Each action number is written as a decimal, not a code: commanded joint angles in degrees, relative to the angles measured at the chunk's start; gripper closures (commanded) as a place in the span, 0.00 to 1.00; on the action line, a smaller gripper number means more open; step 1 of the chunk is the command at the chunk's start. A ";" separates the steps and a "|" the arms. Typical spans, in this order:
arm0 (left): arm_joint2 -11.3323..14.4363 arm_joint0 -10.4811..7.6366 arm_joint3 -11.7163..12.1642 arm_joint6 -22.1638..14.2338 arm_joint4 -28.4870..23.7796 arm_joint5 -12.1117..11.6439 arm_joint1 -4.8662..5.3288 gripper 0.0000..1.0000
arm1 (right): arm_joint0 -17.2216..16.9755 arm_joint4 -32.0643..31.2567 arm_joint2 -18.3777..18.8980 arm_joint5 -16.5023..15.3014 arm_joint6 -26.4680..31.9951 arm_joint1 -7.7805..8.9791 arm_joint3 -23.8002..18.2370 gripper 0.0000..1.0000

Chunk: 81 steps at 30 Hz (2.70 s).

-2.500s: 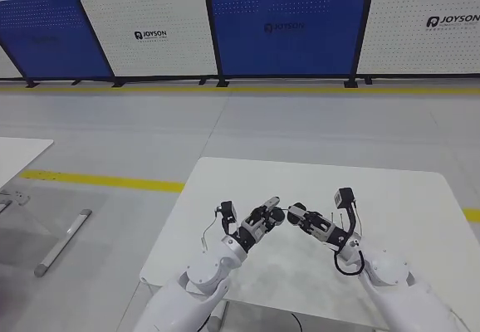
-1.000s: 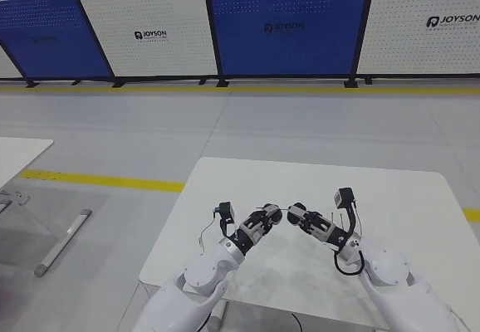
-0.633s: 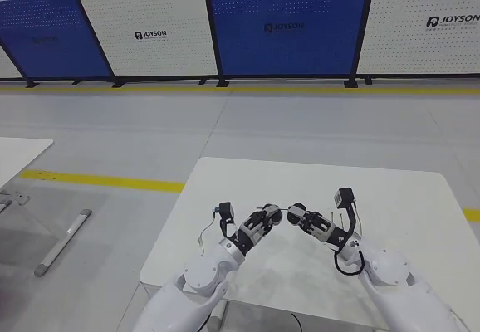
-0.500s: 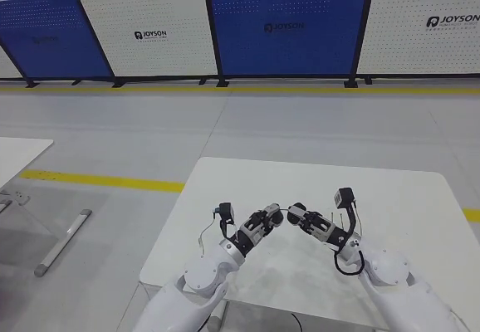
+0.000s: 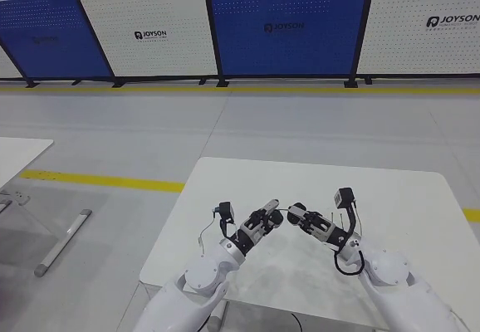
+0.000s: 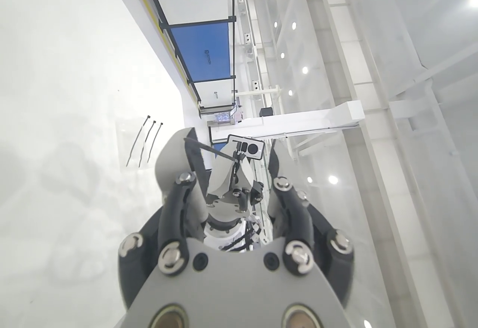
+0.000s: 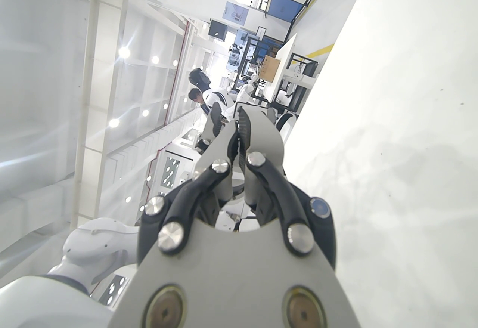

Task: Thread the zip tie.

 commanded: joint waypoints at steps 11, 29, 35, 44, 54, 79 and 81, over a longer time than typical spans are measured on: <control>-0.07 -0.02 0.11 0.02 0.38 -0.18 -0.08 1.00 | 0.00 0.00 0.00 0.00 0.00 0.00 0.00 1.00; -0.21 0.27 -0.42 0.34 1.88 -0.03 -0.10 1.00 | -1.87 -1.10 2.28 2.97 0.77 0.13 -2.87 0.00; -1.52 0.93 -1.30 2.55 2.13 2.27 0.01 1.00 | -3.76 -2.29 6.83 6.38 4.08 1.46 -5.60 0.00; -1.58 0.95 -1.35 2.64 2.05 2.40 0.01 1.00 | -5.34 -3.37 9.44 8.77 5.63 2.30 -8.72 0.00; -3.50 0.70 -0.40 -4.96 0.01 4.50 0.62 1.00 | -2.94 -10.28 12.05 13.74 12.26 3.50 -10.58 0.00; -7.46 2.20 -2.03 -11.69 -4.27 5.19 1.47 1.00 | 2.96 -21.18 15.68 24.89 28.66 5.78 -16.41 0.00; -7.46 2.20 -2.03 -11.69 -4.27 5.19 1.47 1.00 | 2.96 -21.18 15.68 24.89 28.66 5.78 -16.41 0.00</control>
